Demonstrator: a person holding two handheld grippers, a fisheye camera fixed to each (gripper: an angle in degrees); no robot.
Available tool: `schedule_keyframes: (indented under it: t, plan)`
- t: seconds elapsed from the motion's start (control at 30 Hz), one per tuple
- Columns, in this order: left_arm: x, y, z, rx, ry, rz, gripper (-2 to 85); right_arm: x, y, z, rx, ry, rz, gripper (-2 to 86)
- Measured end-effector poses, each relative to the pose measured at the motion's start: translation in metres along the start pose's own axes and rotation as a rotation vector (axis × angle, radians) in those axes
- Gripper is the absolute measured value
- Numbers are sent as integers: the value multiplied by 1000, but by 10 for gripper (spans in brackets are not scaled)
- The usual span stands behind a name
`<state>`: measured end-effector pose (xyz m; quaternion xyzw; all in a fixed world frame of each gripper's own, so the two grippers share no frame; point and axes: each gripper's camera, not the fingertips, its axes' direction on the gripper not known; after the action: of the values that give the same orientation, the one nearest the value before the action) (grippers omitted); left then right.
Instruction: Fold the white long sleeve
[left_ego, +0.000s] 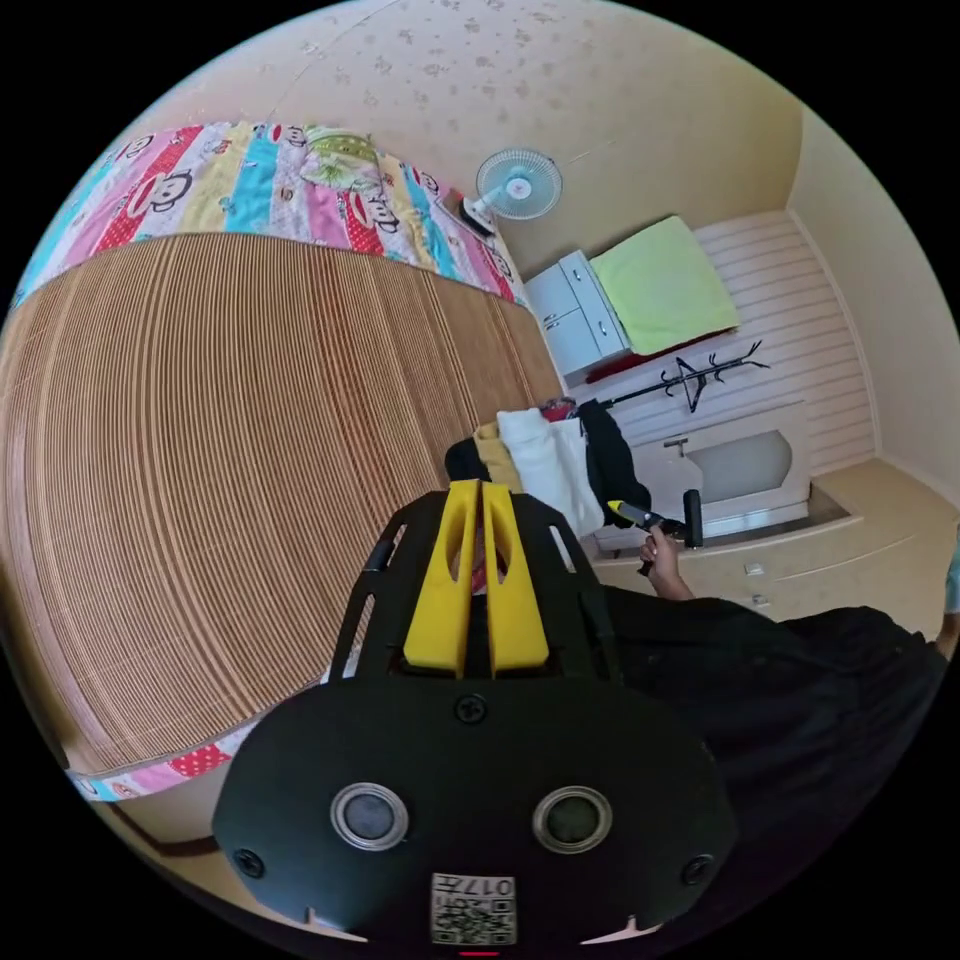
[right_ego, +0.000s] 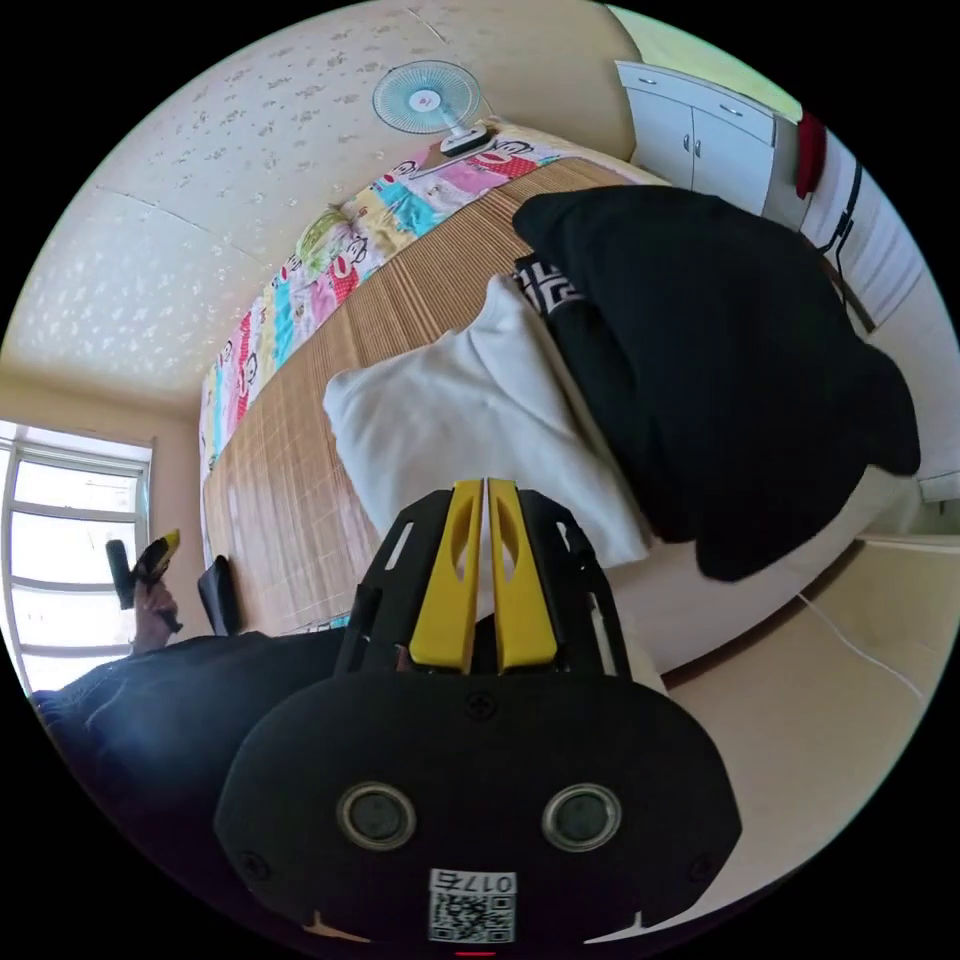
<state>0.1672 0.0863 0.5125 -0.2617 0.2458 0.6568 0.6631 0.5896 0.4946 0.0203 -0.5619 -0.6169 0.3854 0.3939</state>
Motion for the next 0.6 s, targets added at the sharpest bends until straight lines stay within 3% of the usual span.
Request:
schedule_keyframes:
  t: [0.17, 0.23, 0.33, 0.5, 0.6]
  plan:
    - [-9, -15, -33, 160, 260, -114, -10, -1, -51, 43, -73, 12, 9, 101]
    - [-42, -12, -44, 216, 496, -318, -10, 8, -61, 73, -123, 66, 47, 109]
    - [-69, 3, -57, 349, 795, -427, -10, 23, -65, 130, -259, 7, 96, 102]
    - [-89, 32, -65, 481, 1118, -569, -10, 18, -34, 126, -167, -9, 144, 57]
    - [-98, 42, -70, 523, 1171, -593, -10, -4, -13, 98, -60, -16, 96, 41]
